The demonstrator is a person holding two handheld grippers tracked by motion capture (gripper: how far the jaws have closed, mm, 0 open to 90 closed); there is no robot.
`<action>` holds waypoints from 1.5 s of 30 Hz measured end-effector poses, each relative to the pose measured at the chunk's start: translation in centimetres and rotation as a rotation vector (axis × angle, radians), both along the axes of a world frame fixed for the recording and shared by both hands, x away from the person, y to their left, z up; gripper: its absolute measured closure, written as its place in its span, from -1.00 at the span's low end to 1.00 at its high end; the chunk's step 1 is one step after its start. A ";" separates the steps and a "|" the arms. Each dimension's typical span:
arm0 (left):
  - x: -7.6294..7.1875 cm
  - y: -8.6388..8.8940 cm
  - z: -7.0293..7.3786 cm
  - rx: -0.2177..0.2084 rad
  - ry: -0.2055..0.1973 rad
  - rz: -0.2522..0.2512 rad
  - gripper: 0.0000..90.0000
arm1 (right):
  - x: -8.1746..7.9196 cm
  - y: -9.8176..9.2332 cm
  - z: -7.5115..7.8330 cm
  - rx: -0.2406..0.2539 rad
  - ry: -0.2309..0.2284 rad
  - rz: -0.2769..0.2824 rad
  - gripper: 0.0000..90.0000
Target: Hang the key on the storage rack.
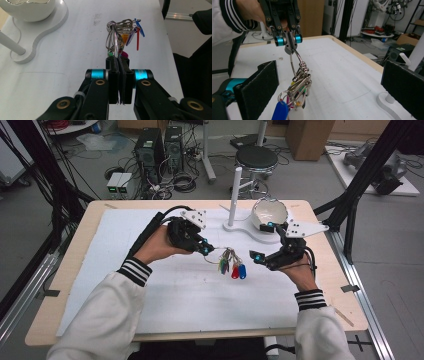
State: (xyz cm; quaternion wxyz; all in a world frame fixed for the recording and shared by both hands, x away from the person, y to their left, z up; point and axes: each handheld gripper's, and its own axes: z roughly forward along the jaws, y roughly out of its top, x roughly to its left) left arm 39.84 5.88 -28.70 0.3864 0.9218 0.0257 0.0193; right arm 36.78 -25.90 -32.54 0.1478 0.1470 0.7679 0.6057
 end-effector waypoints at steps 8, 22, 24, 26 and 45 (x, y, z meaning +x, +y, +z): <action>-0.3 -1.0 -0.8 0.047 0.015 -0.028 0.94 | 0.6 1.8 0.3 -0.062 0.004 0.064 -0.98; -0.9 -1.5 -1.2 0.095 0.038 -0.049 0.94 | 1.2 5.6 0.2 -0.226 0.036 0.185 -0.98; -0.9 -1.6 -1.3 0.098 0.037 -0.054 0.94 | 1.2 6.1 0.1 -0.251 0.040 0.203 -0.98; -1.0 -1.6 -1.3 0.101 0.040 -0.056 0.94 | 1.2 6.6 -0.1 -0.276 0.045 0.224 -0.98; -1.2 -2.1 -1.7 0.134 0.029 -0.068 0.93 | 1.2 8.0 -1.0 -0.393 0.084 0.328 -0.36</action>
